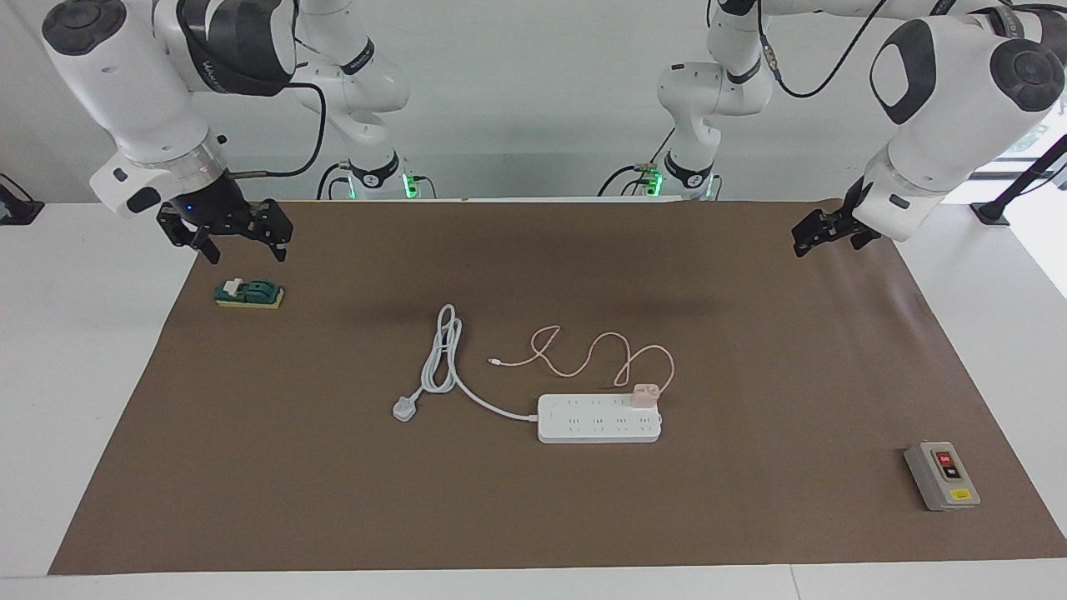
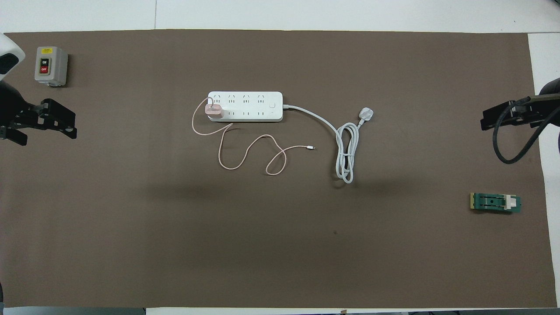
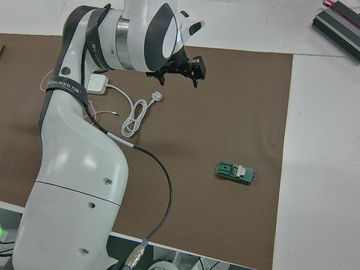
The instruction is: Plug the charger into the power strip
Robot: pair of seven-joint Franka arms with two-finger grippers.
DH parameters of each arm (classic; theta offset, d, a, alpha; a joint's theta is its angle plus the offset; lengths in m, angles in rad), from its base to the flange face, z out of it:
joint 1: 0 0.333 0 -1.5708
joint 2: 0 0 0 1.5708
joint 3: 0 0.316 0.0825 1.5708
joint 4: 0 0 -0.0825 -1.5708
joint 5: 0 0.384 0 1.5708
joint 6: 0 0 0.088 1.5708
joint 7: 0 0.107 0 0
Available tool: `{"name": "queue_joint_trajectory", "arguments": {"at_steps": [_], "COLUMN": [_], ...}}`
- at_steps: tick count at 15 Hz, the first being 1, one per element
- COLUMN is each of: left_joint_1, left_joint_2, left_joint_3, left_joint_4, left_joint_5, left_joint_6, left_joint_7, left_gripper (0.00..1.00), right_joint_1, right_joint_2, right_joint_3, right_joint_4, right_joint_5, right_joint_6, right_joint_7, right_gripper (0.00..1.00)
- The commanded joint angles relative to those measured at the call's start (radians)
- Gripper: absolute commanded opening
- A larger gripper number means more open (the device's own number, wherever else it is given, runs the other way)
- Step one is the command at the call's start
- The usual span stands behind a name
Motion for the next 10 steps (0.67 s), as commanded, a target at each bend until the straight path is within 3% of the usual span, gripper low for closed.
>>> {"name": "queue_joint_trajectory", "arguments": {"at_steps": [1, 7, 10], "left_joint_1": [0.003, 0.02, 0.06], "left_joint_2": [-0.055, -0.135, -0.227], "left_joint_3": [-0.007, -0.006, -0.006], "left_joint_4": [-0.061, -0.115, -0.241], "left_joint_5": [0.021, 0.017, 0.015], "left_joint_6": [-0.01, -0.019, 0.033], "left_joint_7": [-0.036, -0.034, -0.033], "left_gripper": [1.0, 1.0, 1.0], "right_joint_1": [-0.01, -0.01, -0.01], "right_joint_2": [-0.028, -0.028, -0.028], "right_joint_3": [0.01, 0.01, 0.01], "right_joint_4": [-0.032, -0.032, -0.032], "right_joint_5": [-0.016, -0.016, -0.016], "right_joint_6": [0.002, 0.002, 0.002], "right_joint_7": [-0.02, -0.02, -0.02], "right_gripper": [1.0, 1.0, 1.0]}}
